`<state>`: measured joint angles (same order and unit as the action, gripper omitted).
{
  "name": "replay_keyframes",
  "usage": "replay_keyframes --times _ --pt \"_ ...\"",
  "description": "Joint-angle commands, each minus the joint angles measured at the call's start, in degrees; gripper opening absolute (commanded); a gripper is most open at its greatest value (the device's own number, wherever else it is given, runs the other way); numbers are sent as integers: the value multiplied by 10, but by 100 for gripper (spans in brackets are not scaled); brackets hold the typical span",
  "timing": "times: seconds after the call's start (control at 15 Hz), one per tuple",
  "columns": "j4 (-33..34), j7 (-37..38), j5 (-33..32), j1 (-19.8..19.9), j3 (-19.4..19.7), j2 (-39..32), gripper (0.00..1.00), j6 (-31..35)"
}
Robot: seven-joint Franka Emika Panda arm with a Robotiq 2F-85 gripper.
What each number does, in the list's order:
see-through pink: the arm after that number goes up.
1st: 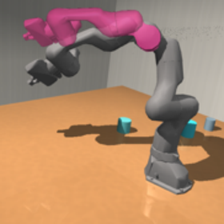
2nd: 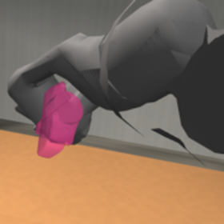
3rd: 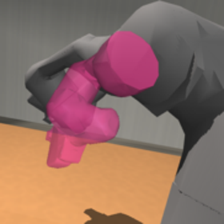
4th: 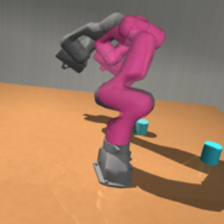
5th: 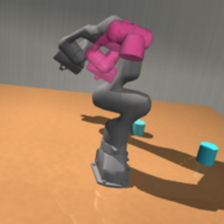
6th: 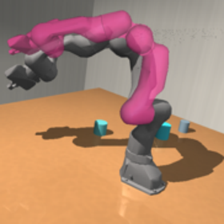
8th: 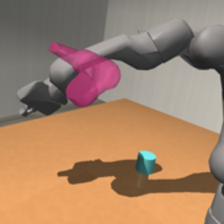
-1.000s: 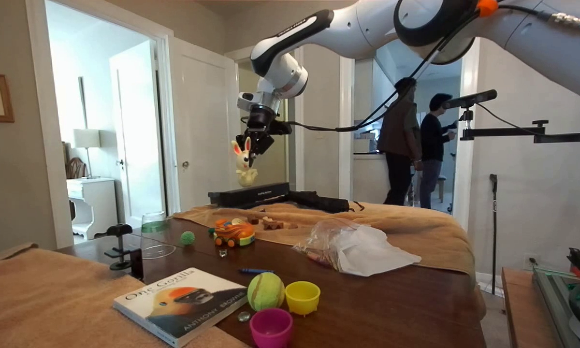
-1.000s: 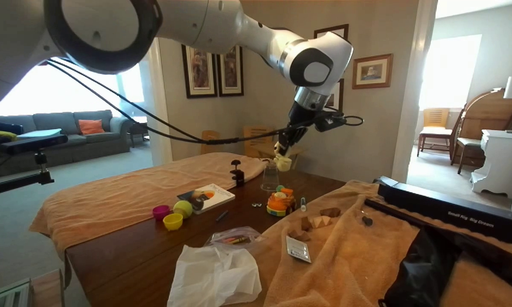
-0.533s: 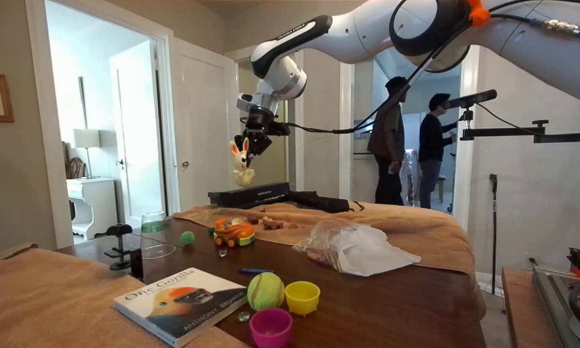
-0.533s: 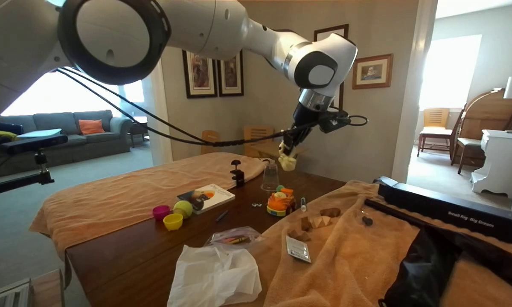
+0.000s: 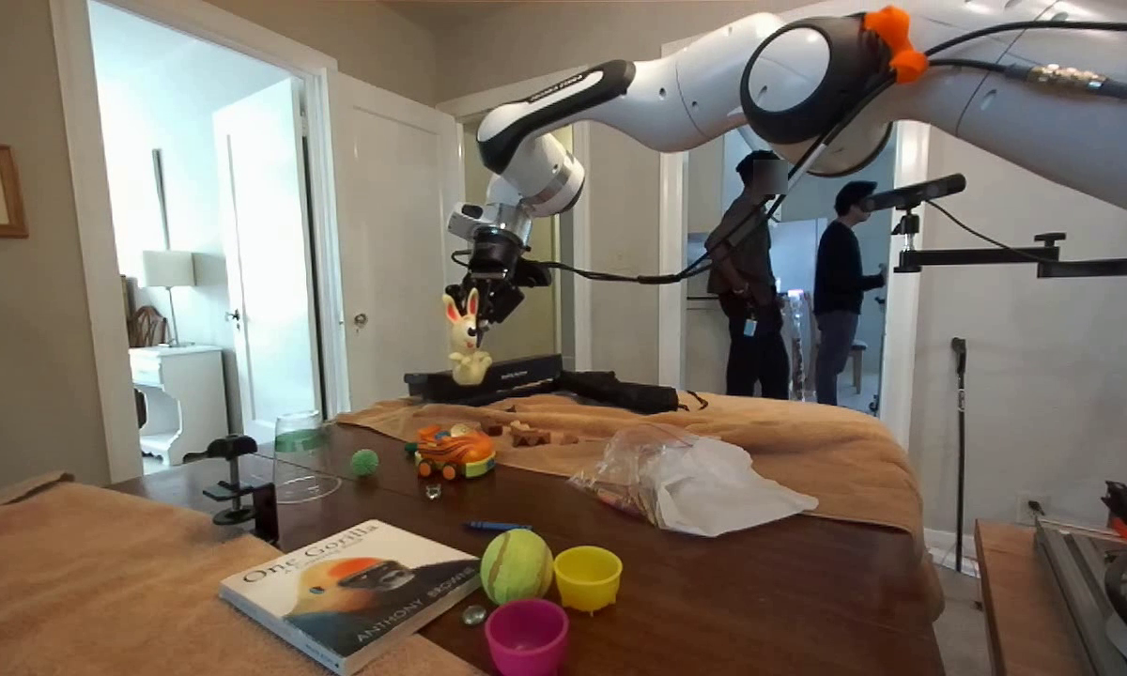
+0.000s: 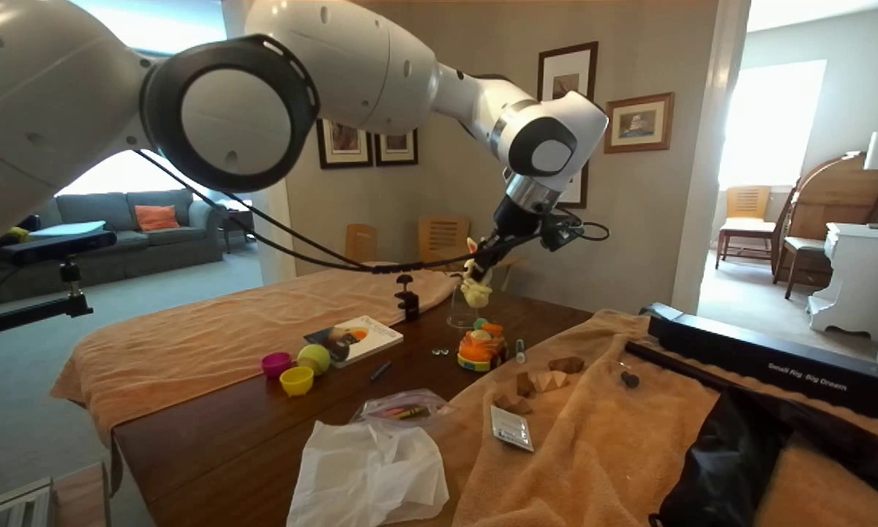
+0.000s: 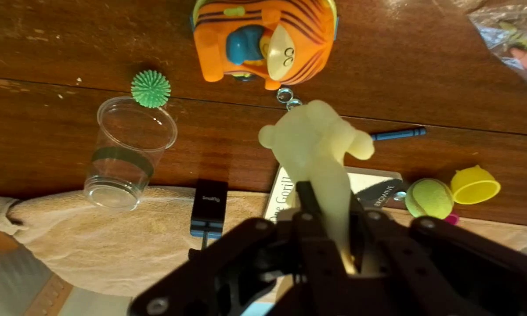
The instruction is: Put the plush toy on the toy car
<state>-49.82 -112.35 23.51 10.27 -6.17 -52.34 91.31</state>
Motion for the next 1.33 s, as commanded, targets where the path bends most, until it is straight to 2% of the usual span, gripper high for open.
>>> replay_keyframes --times 0.0,0.27,0.33,0.47,1.27 --pt "118 -37 -36 3 -22 -71 4 -73" --pt "184 -54 -53 -5 -24 -115 4 -101" --pt "192 -61 -48 -12 -11 -121 4 -96" --pt "210 -75 -48 -15 -10 -136 4 -87" --pt "236 -135 -52 -31 8 -163 4 -28"
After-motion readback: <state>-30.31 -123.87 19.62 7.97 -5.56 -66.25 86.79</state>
